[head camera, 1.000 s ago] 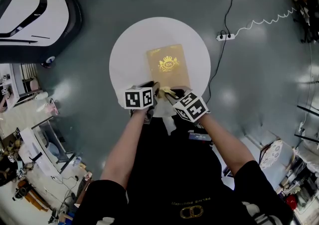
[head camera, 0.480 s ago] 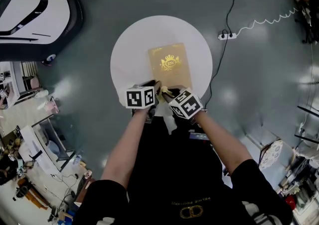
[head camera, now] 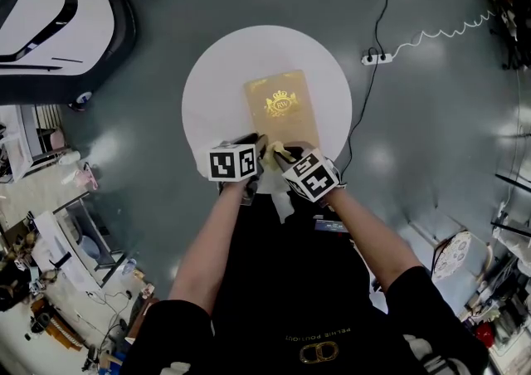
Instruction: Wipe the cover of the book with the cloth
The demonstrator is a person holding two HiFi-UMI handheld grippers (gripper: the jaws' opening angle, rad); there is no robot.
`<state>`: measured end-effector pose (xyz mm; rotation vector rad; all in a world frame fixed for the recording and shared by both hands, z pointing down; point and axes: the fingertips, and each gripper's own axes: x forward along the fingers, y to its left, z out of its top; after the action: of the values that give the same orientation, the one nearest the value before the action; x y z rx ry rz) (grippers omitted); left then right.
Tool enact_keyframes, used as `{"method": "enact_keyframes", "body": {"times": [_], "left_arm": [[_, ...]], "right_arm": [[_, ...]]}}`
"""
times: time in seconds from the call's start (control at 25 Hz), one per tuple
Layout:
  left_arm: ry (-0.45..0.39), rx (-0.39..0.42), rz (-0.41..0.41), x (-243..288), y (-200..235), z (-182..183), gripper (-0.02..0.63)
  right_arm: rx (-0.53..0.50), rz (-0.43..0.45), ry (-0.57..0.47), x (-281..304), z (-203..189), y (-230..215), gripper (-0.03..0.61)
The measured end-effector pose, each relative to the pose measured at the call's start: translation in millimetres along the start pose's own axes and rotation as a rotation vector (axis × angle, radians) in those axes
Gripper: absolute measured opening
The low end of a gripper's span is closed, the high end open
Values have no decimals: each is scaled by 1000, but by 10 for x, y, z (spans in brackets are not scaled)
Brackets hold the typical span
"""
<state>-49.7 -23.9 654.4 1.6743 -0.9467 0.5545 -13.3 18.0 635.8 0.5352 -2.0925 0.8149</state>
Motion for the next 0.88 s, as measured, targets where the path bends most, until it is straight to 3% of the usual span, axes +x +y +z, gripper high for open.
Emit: {"method": "enact_keyframes", "body": {"times": [0.88], "left_arm": [[-3, 12, 17, -8, 4, 4, 104]], "right_arm": [[91, -128, -53, -477, -227, -641, 91]]}}
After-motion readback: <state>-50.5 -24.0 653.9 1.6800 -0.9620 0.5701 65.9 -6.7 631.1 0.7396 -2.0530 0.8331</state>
